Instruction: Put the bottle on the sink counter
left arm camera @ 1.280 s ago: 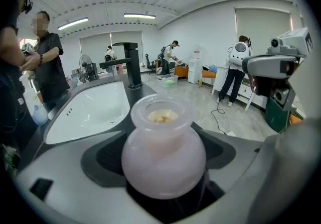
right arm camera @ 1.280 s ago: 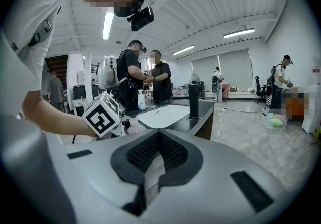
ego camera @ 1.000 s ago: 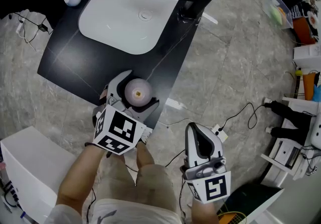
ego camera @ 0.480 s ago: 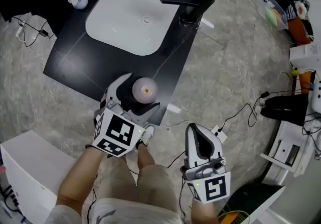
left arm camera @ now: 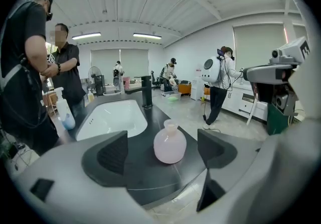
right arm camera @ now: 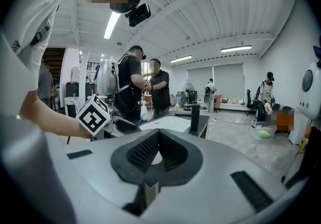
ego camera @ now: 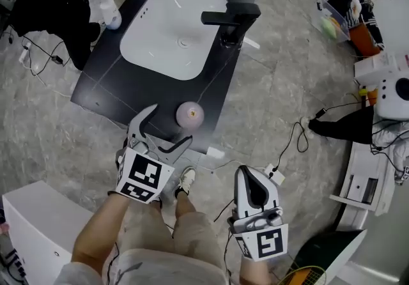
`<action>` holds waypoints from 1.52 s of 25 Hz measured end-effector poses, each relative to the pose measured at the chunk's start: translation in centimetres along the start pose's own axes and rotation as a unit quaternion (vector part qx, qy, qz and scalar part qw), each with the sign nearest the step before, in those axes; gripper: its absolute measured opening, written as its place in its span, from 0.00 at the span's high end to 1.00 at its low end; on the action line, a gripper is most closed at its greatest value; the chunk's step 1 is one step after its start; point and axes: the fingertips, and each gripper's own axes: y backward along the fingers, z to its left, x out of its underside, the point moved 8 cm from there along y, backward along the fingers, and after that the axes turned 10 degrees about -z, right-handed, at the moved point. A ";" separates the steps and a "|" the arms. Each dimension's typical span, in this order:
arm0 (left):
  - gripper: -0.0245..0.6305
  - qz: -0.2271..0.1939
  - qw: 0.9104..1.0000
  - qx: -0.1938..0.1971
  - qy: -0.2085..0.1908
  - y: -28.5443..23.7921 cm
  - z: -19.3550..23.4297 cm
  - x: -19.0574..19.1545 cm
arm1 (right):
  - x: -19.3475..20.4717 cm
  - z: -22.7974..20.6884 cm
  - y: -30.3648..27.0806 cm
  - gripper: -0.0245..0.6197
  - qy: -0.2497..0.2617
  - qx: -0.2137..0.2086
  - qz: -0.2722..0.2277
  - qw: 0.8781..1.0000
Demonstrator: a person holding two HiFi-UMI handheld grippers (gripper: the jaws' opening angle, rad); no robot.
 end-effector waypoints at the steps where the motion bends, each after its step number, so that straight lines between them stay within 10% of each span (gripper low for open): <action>1: 0.29 -0.001 1.000 -0.003 0.001 1.0 -0.1 -0.7 | -0.9 0.4 0.6 0.95 0.000 0.003 0.000 1.000; 18: 0.90 -0.112 0.989 -0.099 -0.014 11.3 3.7 -12.2 | -11.9 -0.1 2.6 0.95 0.073 0.020 -0.078 0.994; 38: 0.94 -0.238 0.944 -0.226 -0.024 23.9 6.0 -22.2 | -19.1 -5.1 0.9 0.95 0.034 0.001 -0.170 0.985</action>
